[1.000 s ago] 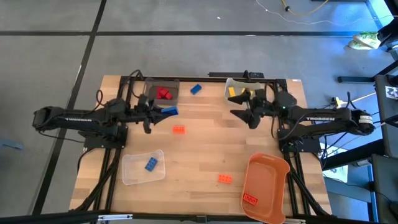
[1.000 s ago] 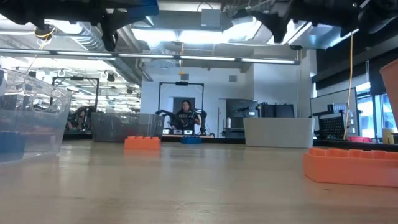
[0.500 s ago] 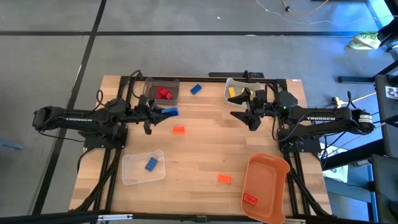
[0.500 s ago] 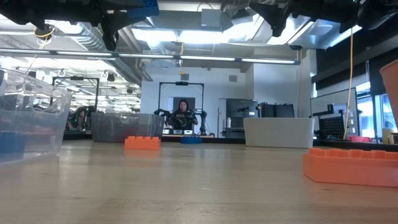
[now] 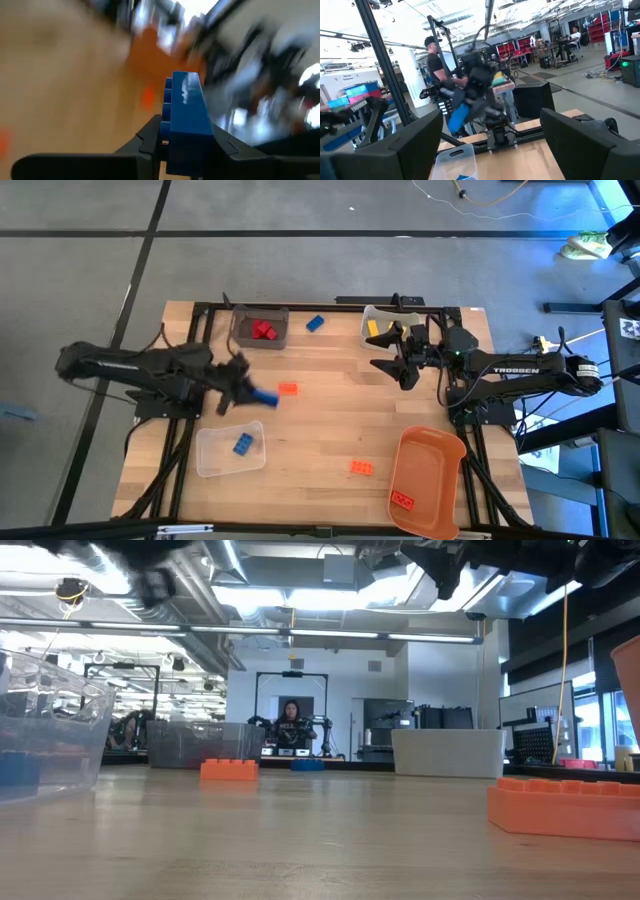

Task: Sort & place blocks by color
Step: Put the bottom blue game piece into the transparent bin, then put the blue game piece into the transparent bin

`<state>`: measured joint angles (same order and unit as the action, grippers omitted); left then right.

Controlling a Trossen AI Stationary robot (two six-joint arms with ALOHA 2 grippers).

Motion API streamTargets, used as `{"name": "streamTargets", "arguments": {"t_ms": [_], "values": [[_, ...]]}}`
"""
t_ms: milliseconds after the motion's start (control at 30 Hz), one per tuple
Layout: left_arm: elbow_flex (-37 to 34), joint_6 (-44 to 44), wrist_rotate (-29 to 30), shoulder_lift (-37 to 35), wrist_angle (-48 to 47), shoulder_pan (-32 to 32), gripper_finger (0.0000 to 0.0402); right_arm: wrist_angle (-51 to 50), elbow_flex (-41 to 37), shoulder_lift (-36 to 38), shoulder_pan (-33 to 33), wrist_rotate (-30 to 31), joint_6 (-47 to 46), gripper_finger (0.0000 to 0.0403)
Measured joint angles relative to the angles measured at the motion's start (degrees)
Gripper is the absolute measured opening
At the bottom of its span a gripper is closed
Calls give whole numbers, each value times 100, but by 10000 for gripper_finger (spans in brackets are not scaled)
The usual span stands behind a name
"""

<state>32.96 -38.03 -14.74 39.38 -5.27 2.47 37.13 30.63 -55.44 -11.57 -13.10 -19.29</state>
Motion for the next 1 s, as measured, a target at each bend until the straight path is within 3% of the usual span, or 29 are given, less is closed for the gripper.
{"name": "streamTargets", "arguments": {"t_ms": [133, 233, 367, 500, 600, 767, 1000], "values": [[1212, -163, 403, 446, -3393, 1207, 80, -186, 0, 0, 1, 0, 2, 335], [1745, -617, 633, 900, -4771, 2173, 80, -405, 0, 0, 0, 0, 1, 335], [1865, -976, 683, 1416, -4848, 3202, 80, -561, 0, 0, 0, 0, 2, 335], [1863, -1086, 1104, 1995, -4837, 3750, 96, -589, 0, 0, 0, 0, 2, 335], [1863, -1147, 1372, 2329, -4864, 3799, 144, -591, 0, 0, 0, 0, 2, 335], [1863, -1152, 1274, 2572, -4942, 3614, 214, -591, 0, 0, 1, 0, 2, 335], [1868, -1111, 1109, 2388, -4940, 3341, 263, -593, 0, 0, 1, 0, -99, 335]]}}
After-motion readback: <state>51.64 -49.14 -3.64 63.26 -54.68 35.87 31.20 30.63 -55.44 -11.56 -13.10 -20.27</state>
